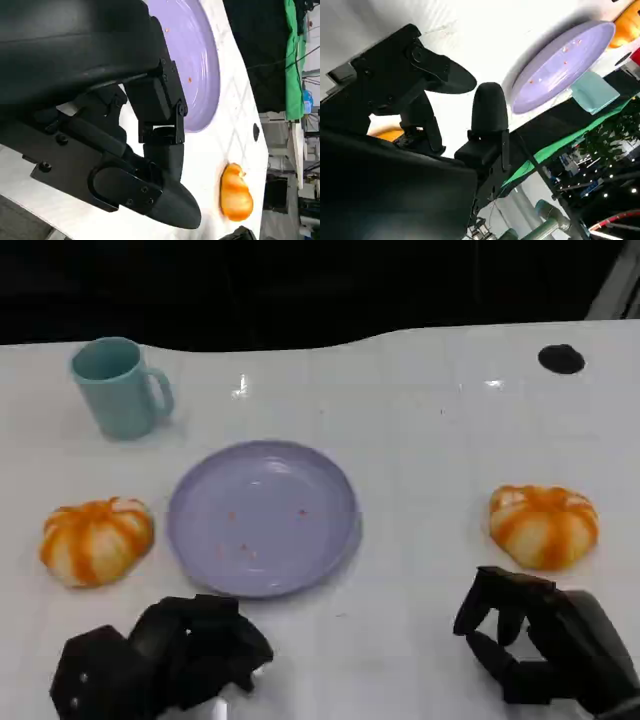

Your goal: Grasp the bread from the table and place it into the plate.

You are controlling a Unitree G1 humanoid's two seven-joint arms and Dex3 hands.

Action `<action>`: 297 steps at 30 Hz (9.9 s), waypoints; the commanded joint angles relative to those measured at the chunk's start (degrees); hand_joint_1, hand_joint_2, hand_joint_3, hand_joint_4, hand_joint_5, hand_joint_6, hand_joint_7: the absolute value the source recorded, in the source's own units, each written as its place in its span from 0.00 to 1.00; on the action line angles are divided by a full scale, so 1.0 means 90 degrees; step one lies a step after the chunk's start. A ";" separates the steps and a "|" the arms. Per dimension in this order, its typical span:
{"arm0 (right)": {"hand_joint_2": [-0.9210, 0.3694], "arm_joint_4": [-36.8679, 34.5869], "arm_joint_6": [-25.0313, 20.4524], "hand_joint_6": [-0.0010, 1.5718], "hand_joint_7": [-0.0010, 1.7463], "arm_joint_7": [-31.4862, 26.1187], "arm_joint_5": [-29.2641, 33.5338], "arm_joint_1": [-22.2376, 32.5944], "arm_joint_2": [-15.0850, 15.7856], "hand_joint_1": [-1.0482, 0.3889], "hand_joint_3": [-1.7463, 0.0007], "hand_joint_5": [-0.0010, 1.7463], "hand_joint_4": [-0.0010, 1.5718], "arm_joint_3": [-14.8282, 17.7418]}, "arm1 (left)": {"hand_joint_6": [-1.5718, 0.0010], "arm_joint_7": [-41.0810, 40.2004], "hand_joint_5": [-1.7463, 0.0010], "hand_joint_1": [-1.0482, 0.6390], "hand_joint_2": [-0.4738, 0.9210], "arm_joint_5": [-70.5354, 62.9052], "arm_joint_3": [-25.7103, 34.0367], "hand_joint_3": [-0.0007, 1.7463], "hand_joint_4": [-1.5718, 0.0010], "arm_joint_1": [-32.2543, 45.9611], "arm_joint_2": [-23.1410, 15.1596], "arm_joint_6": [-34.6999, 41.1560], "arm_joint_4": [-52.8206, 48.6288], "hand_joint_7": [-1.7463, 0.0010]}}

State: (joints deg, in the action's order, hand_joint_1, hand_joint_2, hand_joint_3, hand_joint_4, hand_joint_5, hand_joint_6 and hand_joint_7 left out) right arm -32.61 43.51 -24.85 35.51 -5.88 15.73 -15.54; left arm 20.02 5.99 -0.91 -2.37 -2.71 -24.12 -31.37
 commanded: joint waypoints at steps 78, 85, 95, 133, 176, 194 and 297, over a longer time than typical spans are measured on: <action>0.09 0.2364 -0.4321 0.11 0.02 0.2103 0.1441 -0.0766 0.0979 0.44 1.00 0.03 0.01 0.0080 | 0.18 0.0038 0.13 0.01 0.94 0.0013 0.0105 0.00 0.44 0.0003 -0.0042 0.0016 -0.0187 0.58; 0.10 0.1727 -0.4410 0.12 0.02 0.2102 0.1409 -0.1192 0.0937 0.39 1.00 0.06 0.00 -0.0086 | 0.18 0.0011 0.13 0.01 0.94 -0.0003 0.0097 0.00 0.45 0.0020 -0.0030 0.0042 -0.0135 0.58; 0.09 0.0557 -0.4387 0.13 0.01 0.2058 0.1314 -0.1772 0.0912 0.36 1.00 0.08 0.00 -0.0380 | 0.18 0.0002 0.13 0.02 0.94 -0.0014 0.0090 0.00 0.44 0.0054 -0.0022 0.0054 -0.0077 0.58; 0.08 -0.1057 -0.3466 0.49 0.85 -0.0098 0.0943 -0.2495 0.0516 0.70 0.89 1.00 0.57 -0.0785 | 0.18 -0.0084 0.13 0.00 0.95 -0.0090 0.0025 0.00 0.45 0.0184 -0.0002 0.0124 0.0173 0.56; 0.61 -0.0405 -0.2078 0.55 0.93 0.0829 -0.0060 -0.3121 -0.1634 0.77 0.11 1.00 0.66 -0.0992 | 0.19 -0.0029 0.12 0.01 0.94 -0.0074 -0.0001 0.00 0.45 0.0293 -0.0049 0.0191 0.0318 0.54; 0.27 -0.2673 -0.1983 0.45 0.22 0.0840 -0.0204 -0.4205 -0.2412 0.64 0.57 0.64 0.39 -0.1115 | 0.20 -0.0026 0.12 0.00 0.94 -0.0053 -0.0032 0.00 0.44 0.0344 -0.0021 0.0265 0.0412 0.55; 0.43 0.0361 0.0623 0.46 0.82 0.0857 -0.0632 0.0268 0.0001 0.52 0.26 1.00 0.55 0.0592 | 0.19 -0.0005 0.14 0.01 0.94 -0.0046 0.0035 0.00 0.44 0.0231 -0.0129 0.0317 0.0391 0.56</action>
State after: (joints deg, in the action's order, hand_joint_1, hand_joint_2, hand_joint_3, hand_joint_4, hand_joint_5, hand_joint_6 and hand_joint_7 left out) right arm -29.47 49.11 -17.08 30.49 -3.41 15.42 -10.25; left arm 19.55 5.52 -1.11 -1.14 -2.58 -21.46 -28.00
